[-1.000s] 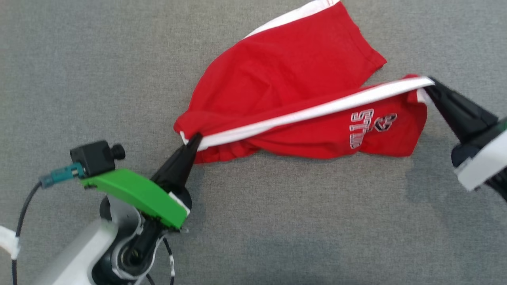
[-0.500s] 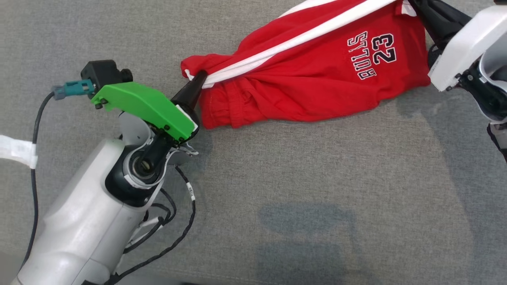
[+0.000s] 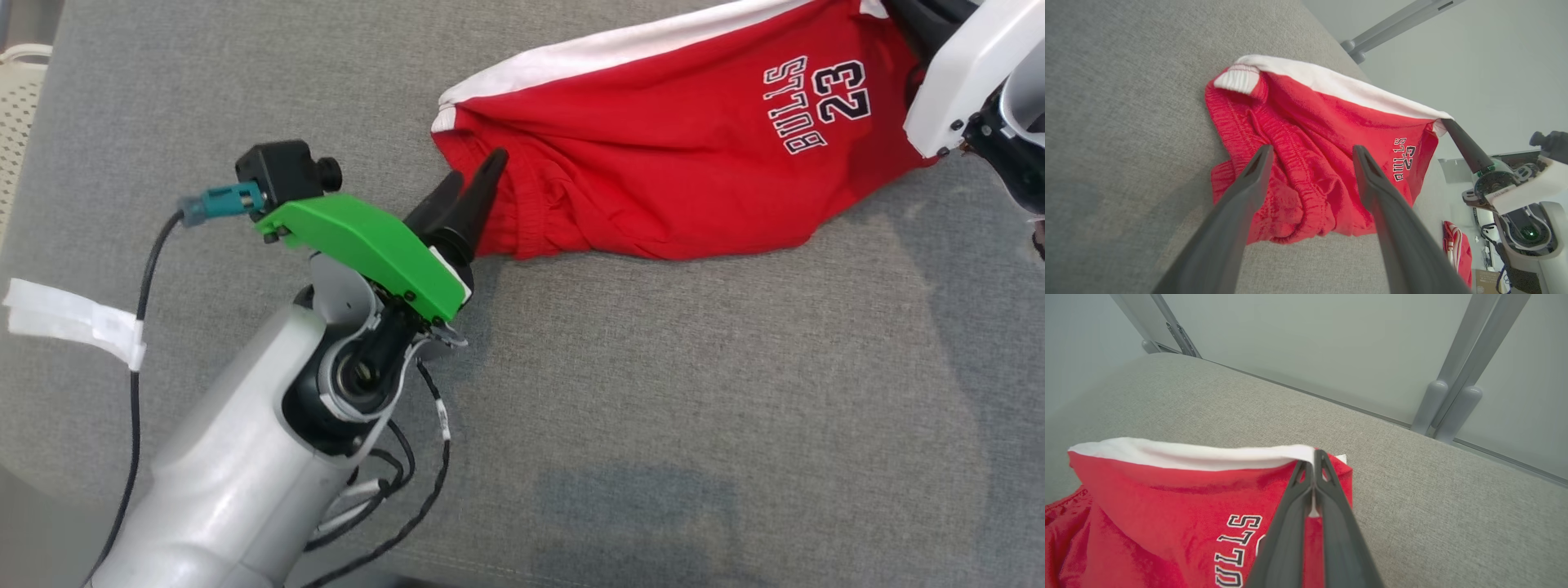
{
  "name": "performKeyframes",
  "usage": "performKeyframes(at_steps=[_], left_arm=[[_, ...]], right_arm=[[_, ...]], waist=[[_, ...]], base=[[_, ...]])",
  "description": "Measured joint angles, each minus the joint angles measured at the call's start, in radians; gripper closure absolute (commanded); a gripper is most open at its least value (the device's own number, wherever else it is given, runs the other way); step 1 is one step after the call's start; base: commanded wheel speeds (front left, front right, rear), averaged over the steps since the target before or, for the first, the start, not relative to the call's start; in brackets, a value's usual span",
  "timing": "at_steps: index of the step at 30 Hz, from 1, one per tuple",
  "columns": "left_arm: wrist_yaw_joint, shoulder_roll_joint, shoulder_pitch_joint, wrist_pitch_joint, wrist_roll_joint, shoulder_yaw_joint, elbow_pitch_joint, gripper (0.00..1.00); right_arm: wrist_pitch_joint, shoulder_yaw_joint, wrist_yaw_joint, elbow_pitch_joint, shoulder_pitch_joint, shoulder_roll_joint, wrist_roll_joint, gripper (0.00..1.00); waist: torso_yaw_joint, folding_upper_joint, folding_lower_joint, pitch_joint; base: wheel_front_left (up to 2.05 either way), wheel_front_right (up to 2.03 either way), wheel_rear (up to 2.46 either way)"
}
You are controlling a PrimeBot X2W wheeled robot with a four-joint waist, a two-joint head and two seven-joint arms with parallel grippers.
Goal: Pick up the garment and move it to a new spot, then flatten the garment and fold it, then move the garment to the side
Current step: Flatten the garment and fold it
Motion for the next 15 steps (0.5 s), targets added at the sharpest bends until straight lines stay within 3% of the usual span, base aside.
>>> performKeyframes(at_steps=[8,15], left_arm=[[-0.016,0.021,0.138,-0.115,0.095,-0.057,-0.162,0.00],[0.025,0.076,0.240,-0.268,0.284,-0.135,-0.195,0.00]], right_arm=[[-0.023,0.038,0.000,0.110,-0.036,-0.043,-0.022,1.00],[-0.065,0.056,0.000,0.204,-0.031,-0.058,-0.045,1.00]], waist=[[0.059,0.0000,0.0000,-0.027],[0.123,0.0000,0.0000,-0.055]], base=[[0.00,0.00,0.00],[0.00,0.00,0.00]])
